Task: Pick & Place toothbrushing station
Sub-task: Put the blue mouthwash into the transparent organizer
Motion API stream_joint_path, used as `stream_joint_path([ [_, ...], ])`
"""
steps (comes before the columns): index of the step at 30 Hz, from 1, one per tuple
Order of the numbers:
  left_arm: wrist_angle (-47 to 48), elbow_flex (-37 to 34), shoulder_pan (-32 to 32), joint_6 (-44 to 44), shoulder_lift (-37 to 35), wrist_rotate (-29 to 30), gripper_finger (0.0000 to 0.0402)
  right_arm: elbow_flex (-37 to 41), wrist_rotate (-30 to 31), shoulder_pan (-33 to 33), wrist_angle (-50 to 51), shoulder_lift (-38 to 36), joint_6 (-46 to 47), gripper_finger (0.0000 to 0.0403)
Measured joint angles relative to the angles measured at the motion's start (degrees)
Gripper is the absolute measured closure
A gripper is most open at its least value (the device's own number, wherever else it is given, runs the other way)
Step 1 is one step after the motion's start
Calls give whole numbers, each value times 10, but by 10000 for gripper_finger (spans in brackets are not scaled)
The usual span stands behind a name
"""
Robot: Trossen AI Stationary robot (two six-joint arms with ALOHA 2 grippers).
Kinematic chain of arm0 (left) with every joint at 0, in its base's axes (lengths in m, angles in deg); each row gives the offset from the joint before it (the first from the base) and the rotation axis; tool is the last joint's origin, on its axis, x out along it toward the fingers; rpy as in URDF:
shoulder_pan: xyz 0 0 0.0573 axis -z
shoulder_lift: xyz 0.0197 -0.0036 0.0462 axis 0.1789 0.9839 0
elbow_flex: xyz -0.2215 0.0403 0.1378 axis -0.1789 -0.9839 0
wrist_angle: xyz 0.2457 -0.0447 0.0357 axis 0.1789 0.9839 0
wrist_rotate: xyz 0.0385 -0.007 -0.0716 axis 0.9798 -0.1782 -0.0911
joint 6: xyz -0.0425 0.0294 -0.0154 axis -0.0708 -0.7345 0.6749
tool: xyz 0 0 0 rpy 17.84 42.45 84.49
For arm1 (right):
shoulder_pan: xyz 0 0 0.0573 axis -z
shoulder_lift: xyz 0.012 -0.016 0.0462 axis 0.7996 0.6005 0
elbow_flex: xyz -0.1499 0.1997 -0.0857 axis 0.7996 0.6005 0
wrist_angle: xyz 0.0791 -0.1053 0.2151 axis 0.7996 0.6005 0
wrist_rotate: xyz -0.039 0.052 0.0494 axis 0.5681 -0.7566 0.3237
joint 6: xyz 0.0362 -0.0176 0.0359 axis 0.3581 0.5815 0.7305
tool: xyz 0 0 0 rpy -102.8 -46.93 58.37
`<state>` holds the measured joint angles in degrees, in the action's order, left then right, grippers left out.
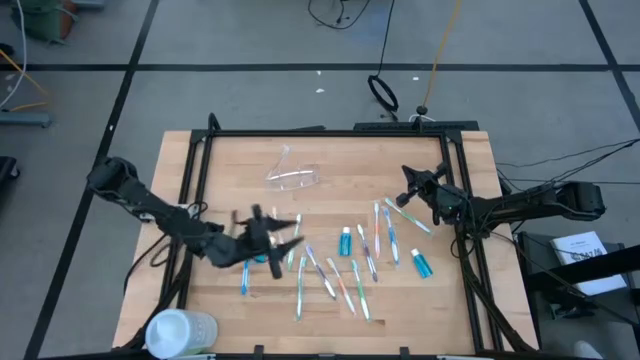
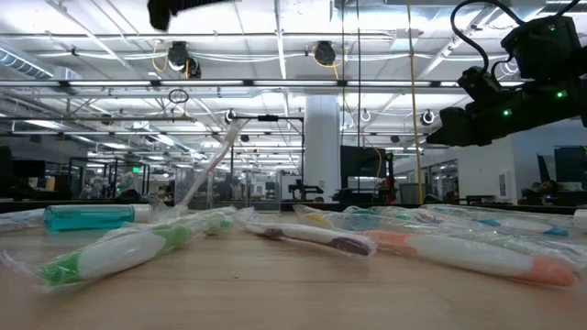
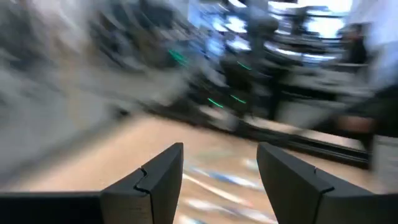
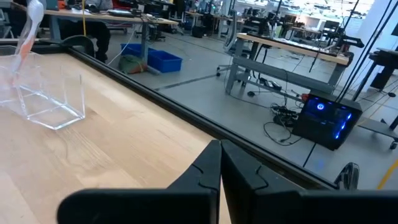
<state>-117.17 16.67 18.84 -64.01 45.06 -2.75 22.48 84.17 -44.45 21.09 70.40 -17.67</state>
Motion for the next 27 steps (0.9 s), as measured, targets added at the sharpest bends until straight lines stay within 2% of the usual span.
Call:
stream_joint_path([
  [4,148,0,-47,171,0,-125,190,0,0,0,0,0,0,402],
  [8,277,0,-85,333,29,-207,190,0,1,0,-1,0,-7,402],
  [10,311,0,-98,371,52,-259,190,0,1,0,-6,0,-23,401],
  [14,370,0,-108,376,99,-371,190,0,2,0,-31,0,-63,402],
  [16,413,0,-111,377,113,-385,190,0,2,0,-45,0,-77,402],
  [21,500,0,-128,378,121,-364,190,0,2,0,-74,0,-106,402],
  [27,510,25,-146,291,104,-360,190,0,2,1,-93,0,-127,401],
])
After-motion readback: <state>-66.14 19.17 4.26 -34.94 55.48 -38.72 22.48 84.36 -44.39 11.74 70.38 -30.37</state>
